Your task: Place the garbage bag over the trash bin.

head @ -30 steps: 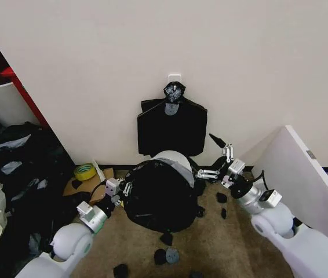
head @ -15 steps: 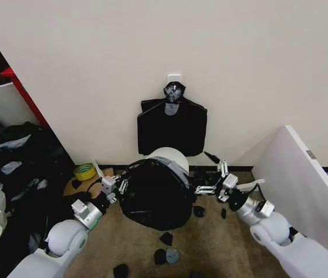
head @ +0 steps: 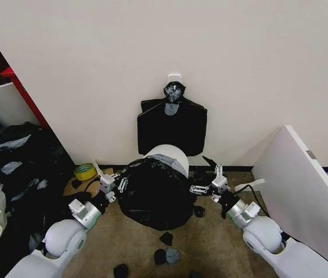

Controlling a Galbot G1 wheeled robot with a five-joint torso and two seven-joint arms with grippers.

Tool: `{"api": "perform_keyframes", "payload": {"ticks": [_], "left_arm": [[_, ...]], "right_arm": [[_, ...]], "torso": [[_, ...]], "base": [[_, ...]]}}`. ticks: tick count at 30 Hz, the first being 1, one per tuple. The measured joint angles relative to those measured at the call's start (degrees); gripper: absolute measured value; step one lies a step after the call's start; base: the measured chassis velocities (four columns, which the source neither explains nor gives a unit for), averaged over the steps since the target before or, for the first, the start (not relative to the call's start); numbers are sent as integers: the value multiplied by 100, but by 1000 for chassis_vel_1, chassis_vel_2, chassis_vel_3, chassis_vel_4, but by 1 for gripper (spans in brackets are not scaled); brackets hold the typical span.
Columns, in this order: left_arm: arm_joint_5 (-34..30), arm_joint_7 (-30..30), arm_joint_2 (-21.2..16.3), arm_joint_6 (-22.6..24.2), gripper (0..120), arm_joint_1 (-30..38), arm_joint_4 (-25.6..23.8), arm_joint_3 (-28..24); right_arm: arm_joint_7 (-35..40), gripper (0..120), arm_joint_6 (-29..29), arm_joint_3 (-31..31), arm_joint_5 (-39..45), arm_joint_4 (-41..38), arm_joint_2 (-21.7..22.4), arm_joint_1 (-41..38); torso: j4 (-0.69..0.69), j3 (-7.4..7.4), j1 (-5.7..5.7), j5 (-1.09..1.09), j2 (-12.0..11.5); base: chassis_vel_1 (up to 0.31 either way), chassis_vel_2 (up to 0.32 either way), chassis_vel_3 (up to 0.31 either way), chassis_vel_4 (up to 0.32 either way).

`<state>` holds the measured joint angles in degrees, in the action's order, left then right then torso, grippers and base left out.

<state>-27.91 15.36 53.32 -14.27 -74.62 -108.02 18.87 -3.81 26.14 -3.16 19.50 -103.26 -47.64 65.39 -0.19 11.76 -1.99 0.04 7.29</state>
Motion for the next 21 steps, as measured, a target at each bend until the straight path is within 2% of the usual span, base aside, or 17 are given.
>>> {"api": "perform_keyframes", "payload": {"ticks": [4,5,11,16,21], "left_arm": [[-214,19,13,129,0,3,-70,2],[-214,19,13,129,0,3,-70,2],[-622,-81,17,569,0,52,-165,1],[-738,-421,70,1024,0,79,-171,-22],[-1138,-958,193,1550,0,126,-204,-33]], "right_arm": [[-180,100,738,-76,-225,572,-148,-172],[-180,100,738,-76,-225,572,-148,-172],[-159,100,1775,-260,-414,1060,-467,-470],[336,100,1938,-395,-562,850,-568,-494],[1416,100,1632,-401,-910,485,-656,-379]], "torso": [[0,0,0,1,0],[0,0,0,1,0],[0,0,0,0,0],[0,0,0,0,0],[0,0,0,0,0]], "base": [[0,0,0,0],[0,0,0,0],[0,0,0,0],[0,0,0,0],[0,0,0,0]]}}
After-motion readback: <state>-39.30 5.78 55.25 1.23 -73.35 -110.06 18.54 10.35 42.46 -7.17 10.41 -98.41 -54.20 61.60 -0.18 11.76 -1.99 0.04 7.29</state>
